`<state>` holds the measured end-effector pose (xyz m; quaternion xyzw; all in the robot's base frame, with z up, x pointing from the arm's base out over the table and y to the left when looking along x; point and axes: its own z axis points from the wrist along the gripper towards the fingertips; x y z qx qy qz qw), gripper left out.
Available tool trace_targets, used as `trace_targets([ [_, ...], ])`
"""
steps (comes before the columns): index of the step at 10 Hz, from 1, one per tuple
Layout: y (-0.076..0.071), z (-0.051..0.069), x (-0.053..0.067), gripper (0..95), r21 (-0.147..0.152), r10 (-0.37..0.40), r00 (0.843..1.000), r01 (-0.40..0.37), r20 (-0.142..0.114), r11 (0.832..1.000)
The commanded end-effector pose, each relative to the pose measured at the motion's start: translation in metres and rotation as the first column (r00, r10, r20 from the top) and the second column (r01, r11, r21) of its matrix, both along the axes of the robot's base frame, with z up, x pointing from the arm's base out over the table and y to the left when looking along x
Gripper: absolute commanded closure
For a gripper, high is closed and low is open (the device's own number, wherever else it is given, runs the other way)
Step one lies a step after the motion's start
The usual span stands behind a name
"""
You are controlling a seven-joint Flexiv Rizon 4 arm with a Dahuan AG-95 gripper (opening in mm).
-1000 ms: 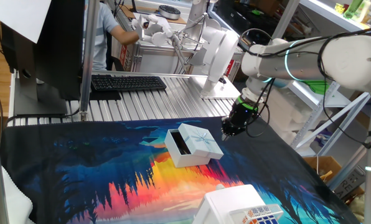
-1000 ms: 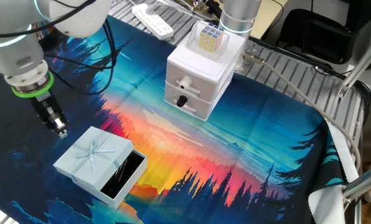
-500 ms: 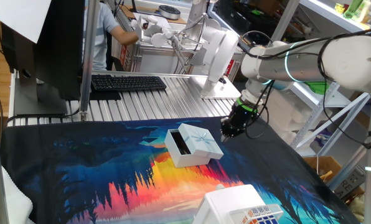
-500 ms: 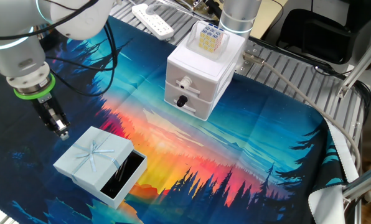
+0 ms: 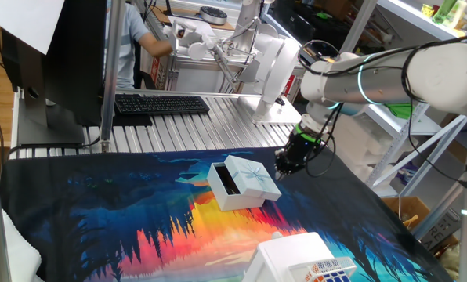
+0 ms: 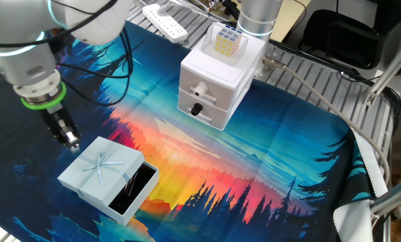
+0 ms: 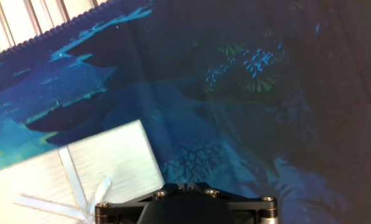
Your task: Slide the outer casing onto the gift box
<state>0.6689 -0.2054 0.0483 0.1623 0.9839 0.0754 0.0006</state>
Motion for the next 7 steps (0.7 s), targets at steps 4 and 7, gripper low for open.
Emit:
trace_targets([
  [4,0.004,-0.007,-0.001,95.0,0.006,-0.013,1.000,0.013,0.006,1.000],
  [7,0.016,-0.003,-0.004,95.0,0.007,-0.032,0.999,0.032,0.002,0.999],
])
